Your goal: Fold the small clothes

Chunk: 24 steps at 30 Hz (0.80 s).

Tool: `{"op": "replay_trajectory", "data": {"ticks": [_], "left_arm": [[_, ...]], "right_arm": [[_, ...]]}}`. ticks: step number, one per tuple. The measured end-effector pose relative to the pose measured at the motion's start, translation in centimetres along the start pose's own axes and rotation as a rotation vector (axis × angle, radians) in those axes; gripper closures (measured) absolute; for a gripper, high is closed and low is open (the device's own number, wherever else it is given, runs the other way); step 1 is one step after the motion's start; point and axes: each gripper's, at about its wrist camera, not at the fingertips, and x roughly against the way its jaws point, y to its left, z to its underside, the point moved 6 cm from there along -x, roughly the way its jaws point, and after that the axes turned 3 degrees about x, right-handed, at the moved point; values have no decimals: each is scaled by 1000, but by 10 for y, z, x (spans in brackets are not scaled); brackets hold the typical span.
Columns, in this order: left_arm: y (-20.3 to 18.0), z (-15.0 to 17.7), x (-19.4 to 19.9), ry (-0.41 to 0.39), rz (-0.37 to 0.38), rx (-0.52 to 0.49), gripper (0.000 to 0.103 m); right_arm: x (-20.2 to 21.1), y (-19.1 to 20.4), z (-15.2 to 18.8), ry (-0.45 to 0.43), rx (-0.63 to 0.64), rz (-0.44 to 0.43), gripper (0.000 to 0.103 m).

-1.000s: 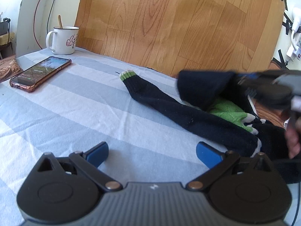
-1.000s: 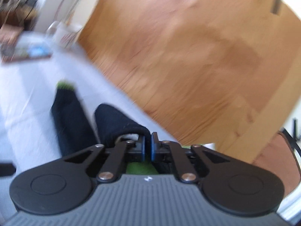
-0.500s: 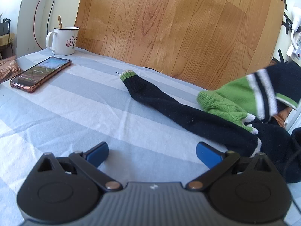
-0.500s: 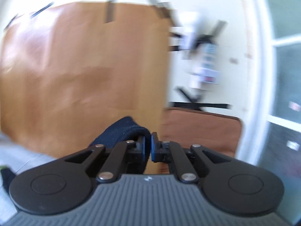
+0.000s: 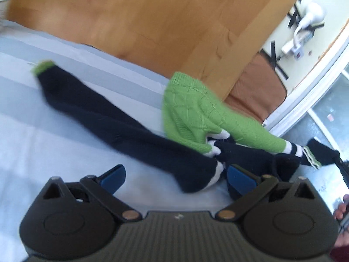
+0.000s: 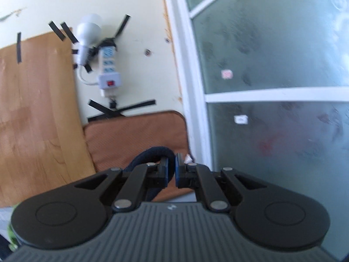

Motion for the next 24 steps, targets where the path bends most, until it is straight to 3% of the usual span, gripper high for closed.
{"op": "replay_trajectory", "data": {"ticks": [2, 4, 5, 6, 8, 9, 11, 13, 16, 20, 22, 24], "left_arm": [[-5, -5, -20, 26, -6, 18, 4], [-7, -5, -34, 59, 6, 55, 16], [-7, -5, -41, 72, -4, 75, 29], [-6, -5, -46, 78, -20, 86, 52], [-1, -7, -50, 79, -36, 92, 71], [1, -8, -50, 76, -26, 104, 81], [4, -10, -45, 63, -11, 120, 89], [6, -15, -33, 33, -4, 129, 90], [12, -24, -3, -31, 33, 155, 91], [12, -35, 41, -123, 43, 145, 91], [11, -41, 64, -183, 32, 124, 91], [14, -49, 91, -249, 14, 118, 91]], "right_arm": [[-1, -16, 7, 1, -34, 31, 95], [-3, -36, 16, 17, -85, 64, 95], [-6, -42, 21, 40, -97, 72, 94], [-9, -46, 29, 74, -101, 62, 94], [-19, -50, 44, 175, -111, 8, 86], [-21, -52, 52, 207, -118, -18, 79], [-20, -56, 63, 239, -142, -69, 45], [-12, -54, 73, 256, -184, -168, 43], [9, -22, 86, 290, -190, -407, 41], [38, 57, 98, 326, -25, -649, 34], [48, 96, 104, 340, 55, -726, 28], [53, 132, 113, 370, 112, -787, 27]]}}
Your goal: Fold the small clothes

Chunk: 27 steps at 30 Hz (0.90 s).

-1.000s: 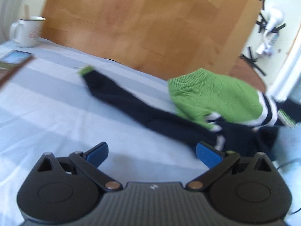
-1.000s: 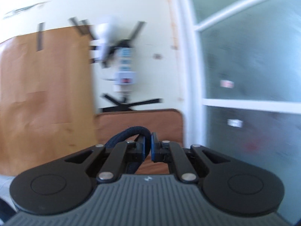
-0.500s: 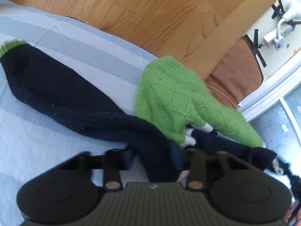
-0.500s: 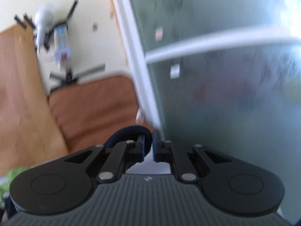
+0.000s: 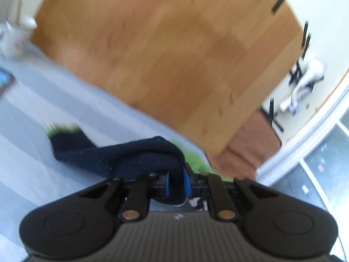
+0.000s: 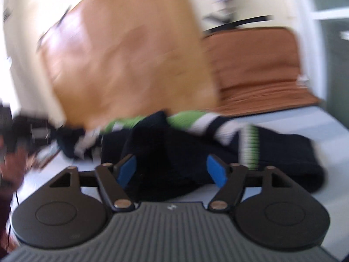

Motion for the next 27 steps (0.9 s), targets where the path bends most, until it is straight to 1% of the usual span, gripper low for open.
{"op": "replay_trajectory", "data": {"ticks": [2, 3, 4, 5, 6, 8, 9, 10, 12, 15, 16, 17, 19, 20, 21, 22, 23, 24, 25, 27], "left_arm": [[5, -18, 25, -58, -4, 9, 91], [9, -27, 38, -85, -13, 13, 91], [12, -35, 52, -112, -21, 18, 91], [15, -42, 65, -136, -28, 17, 91], [17, -47, 77, -153, -38, 6, 91], [24, -47, 98, -159, -83, -52, 91], [28, -43, 106, -148, -100, -80, 91], [33, -36, 112, -125, -103, -105, 91], [44, -16, 117, -62, -118, -149, 91], [63, 16, 124, 0, -167, -171, 91], [67, 25, 125, 11, -171, -162, 91], [72, 33, 126, 21, -172, -141, 90], [80, 44, 127, 27, -166, -95, 90], [85, 49, 129, 29, -163, -73, 90], [89, 52, 132, 31, -162, -56, 90], [92, 54, 134, 32, -163, -46, 90], [95, 55, 137, 33, -167, -41, 90], [95, 55, 139, 35, -171, -41, 90], [96, 55, 140, 36, -177, -42, 90], [97, 55, 145, 38, -190, -44, 90]], "right_arm": [[-21, 25, -2, 41, 39, -45, 32], [-27, 37, -3, 61, 46, -93, 35], [-31, 50, -6, 74, 50, -172, 39], [-29, 63, -9, 74, 59, -248, 39], [-25, 73, -14, 63, 85, -301, 39], [-16, 87, -25, 38, 141, -356, 39], [-12, 90, -30, 29, 160, -374, 39], [-9, 90, -37, 19, 172, -379, 39], [-12, 87, -55, 8, 187, -351, 38], [-38, 83, -72, 42, 175, -288, 38], [-52, 80, -74, 61, 159, -280, 36], [-67, 77, -75, 84, 140, -278, 30], [-100, 70, -68, 147, 101, -269, 22], [-118, 69, -64, 187, 87, -261, 23], [-126, 61, -56, 227, 77, -248, 25], [-134, 57, -49, 263, 64, -232, 46], [-138, 56, -45, 279, 49, -208, 75], [-133, 54, -45, 269, 45, -188, 83], [-123, 53, -49, 239, 42, -183, 87], [-93, 45, -64, 151, 21, -162, 90]]}}
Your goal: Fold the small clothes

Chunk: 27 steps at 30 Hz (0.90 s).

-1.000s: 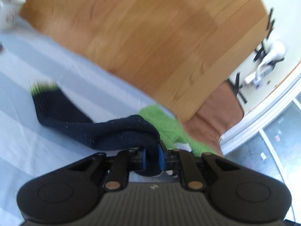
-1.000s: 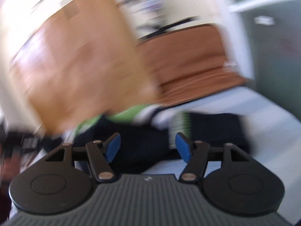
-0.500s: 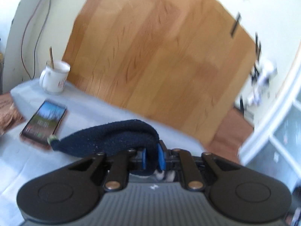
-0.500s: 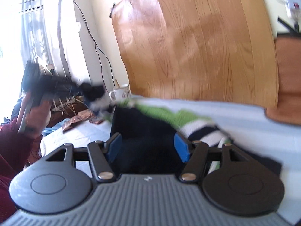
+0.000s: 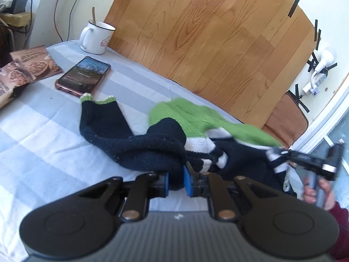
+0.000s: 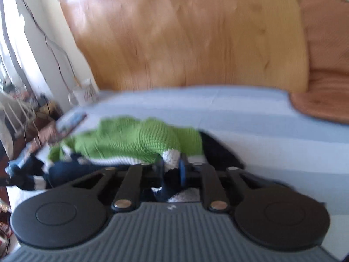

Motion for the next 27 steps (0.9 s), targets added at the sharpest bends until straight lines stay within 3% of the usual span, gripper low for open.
{"op": "replay_trajectory", "data": {"ticks": [3, 5, 9, 10, 11, 12, 16, 19, 20, 22, 27], "left_arm": [[3, 0, 7, 17, 4, 4, 90], [6, 1, 12, 39, 8, 0, 89], [7, 10, 30, 93, -13, -79, 76], [7, 9, 39, 86, 3, -99, 71], [7, 6, 50, 62, 21, -106, 63], [6, -2, 64, 14, 33, -110, 58], [-11, -36, 82, -115, 30, -171, 53], [-35, -53, 50, -129, 52, -249, 35], [-41, -57, 29, -108, 63, -260, 24], [-52, -61, -13, -44, 84, -271, 22], [-58, -56, -126, 151, 113, -262, 15]], "right_arm": [[67, -21, -3, -114, -51, 31, 90], [105, -30, 7, -131, -48, 16, 89], [140, -20, 59, -8, 8, -42, 79], [144, -17, 73, 33, 30, -39, 72], [146, -15, 85, 57, 50, -31, 62], [147, -9, 89, 56, 63, -20, 58], [159, -17, 62, -92, 8, -25, 42], [141, -26, 33, -171, -52, -8, 30], [129, -29, 26, -179, -68, -23, 26], [103, -31, 16, -163, -101, -42, 19], [37, -35, 7, -41, -166, -119, 17]]}}
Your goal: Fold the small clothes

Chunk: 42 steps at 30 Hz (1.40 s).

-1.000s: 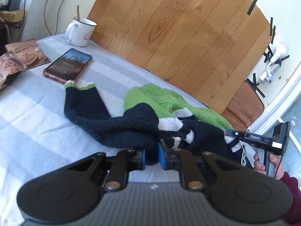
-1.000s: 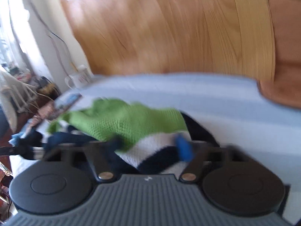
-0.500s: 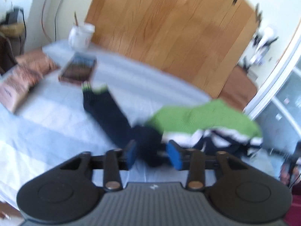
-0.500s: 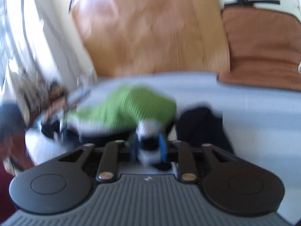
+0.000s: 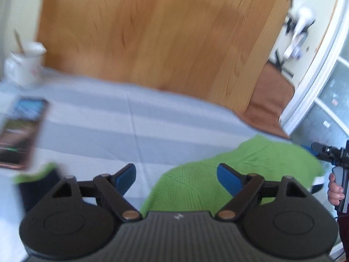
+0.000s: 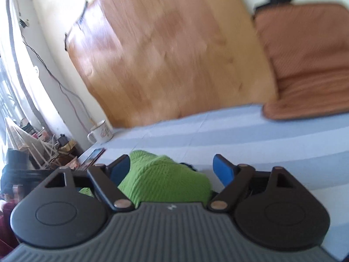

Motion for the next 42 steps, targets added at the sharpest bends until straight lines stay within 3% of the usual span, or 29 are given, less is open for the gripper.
{"op": "replay_trajectory", "data": {"ticks": [3, 4, 7, 8, 10, 11, 12, 13, 16, 19, 21, 25, 29, 33, 36, 37, 40, 42], "left_arm": [[-1, 1, -41, 93, 70, 20, 2], [0, 1, -46, 116, 95, 11, 0], [-8, 7, -61, 179, 139, -29, 1], [-11, 10, -62, 189, 145, -45, 7], [-15, 14, -58, 186, 104, -107, 47], [-18, 18, -56, 193, 90, -129, 72], [-19, 21, -52, 196, 93, -137, 84], [-21, 24, -46, 187, 105, -141, 84], [-32, 28, -18, 77, 82, -195, 85], [-42, 23, 11, -30, 87, -197, 85], [-49, 12, 30, -91, 88, -172, 85], [-75, -16, 73, -235, 87, -165, 85], [-116, -39, 133, -455, 56, -225, 86], [-158, -50, 203, -695, 32, -279, 100], [-188, -51, 251, -848, -17, -319, 100], [-197, -50, 263, -867, -6, -329, 100], [-211, -43, 272, -866, -16, -363, 86], [-209, -35, 263, -824, -45, -391, 33]], "right_arm": [[-25, 2, 4, 85, -14, -52, 17], [-31, 7, 6, 107, 6, -70, 22], [-26, 33, 11, 109, 136, -113, 70], [-19, 41, 12, 88, 175, -131, 72], [-2, 60, 18, 33, 258, -175, 75], [7, 67, 22, 16, 283, -195, 76], [14, 72, 27, 10, 302, -205, 76], [22, 75, 34, 10, 319, -212, 76], [37, 72, 54, 37, 326, -211, 76], [39, 64, 63, 44, 280, -141, 77], [44, 65, 56, 4, 284, -86, 79], [59, 93, 26, -149, 384, 5, 82], [83, 133, -7, -329, 510, 78, 84], [116, 168, -32, -500, 600, 125, 86], [139, 189, -46, -584, 655, 146, 86], [141, 194, -51, -596, 675, 149, 86], [147, 213, -47, -620, 776, 196, 87], [151, 218, -37, -611, 836, 208, 87]]}}
